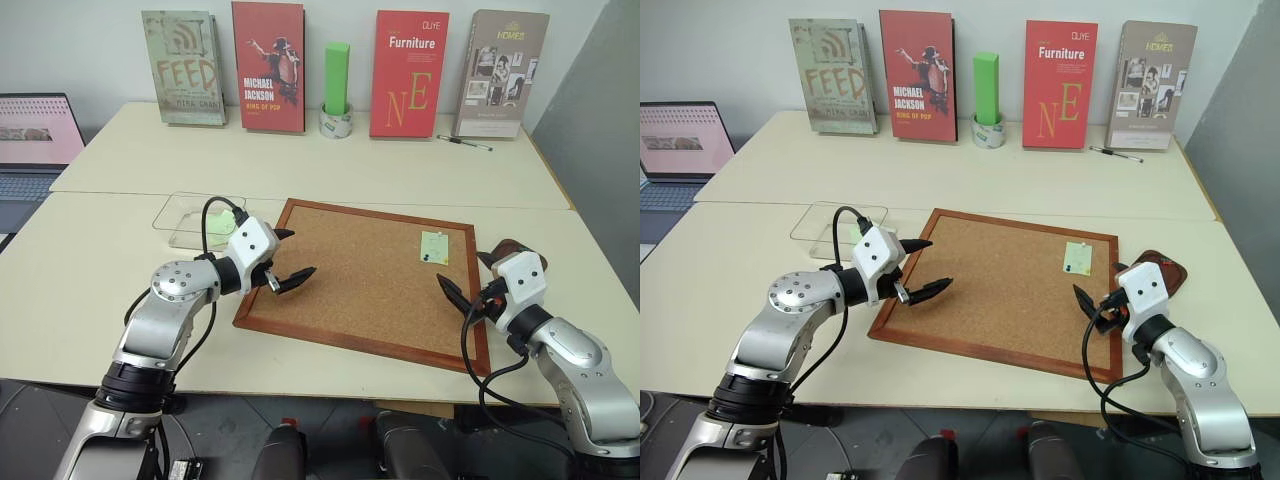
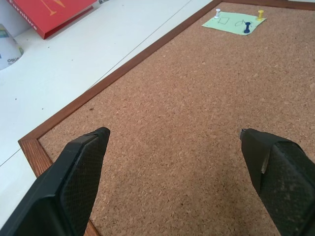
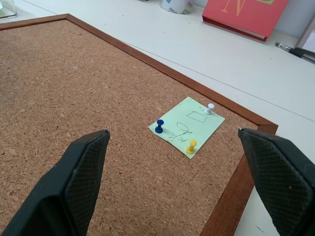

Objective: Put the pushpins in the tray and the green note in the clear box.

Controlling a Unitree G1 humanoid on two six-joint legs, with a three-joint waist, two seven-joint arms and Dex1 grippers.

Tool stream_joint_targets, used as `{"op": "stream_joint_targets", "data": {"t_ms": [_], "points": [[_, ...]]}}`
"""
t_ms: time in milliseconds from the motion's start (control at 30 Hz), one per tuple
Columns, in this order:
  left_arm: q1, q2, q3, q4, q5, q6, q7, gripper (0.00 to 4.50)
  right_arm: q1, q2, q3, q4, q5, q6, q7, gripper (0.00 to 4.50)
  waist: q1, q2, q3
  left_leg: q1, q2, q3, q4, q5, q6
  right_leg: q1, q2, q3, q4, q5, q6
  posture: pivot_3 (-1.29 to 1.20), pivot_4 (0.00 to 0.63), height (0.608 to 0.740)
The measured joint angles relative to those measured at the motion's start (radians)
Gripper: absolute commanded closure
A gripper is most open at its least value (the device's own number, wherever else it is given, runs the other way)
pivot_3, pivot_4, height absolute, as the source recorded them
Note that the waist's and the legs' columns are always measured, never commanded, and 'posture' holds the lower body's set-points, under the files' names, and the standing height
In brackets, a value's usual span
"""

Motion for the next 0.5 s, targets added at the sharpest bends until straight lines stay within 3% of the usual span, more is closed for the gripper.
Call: {"op": "stream_joint_targets", "data": {"t_ms": [500], "points": [[-0.001, -0.002, 0.009, -0.006, -0.021, 0.089, 0.009, 0.0, 0.001, -0.01, 0.0, 0.0, 0.006, 0.0, 0.001, 0.07, 0.0, 0.0, 0.0, 0.0, 0.0, 0.0, 0.0, 0.0, 0.0, 0.0, 0.0, 0.0, 0.0, 0.0, 0.0, 0.0, 0.15, 0.74]]}}
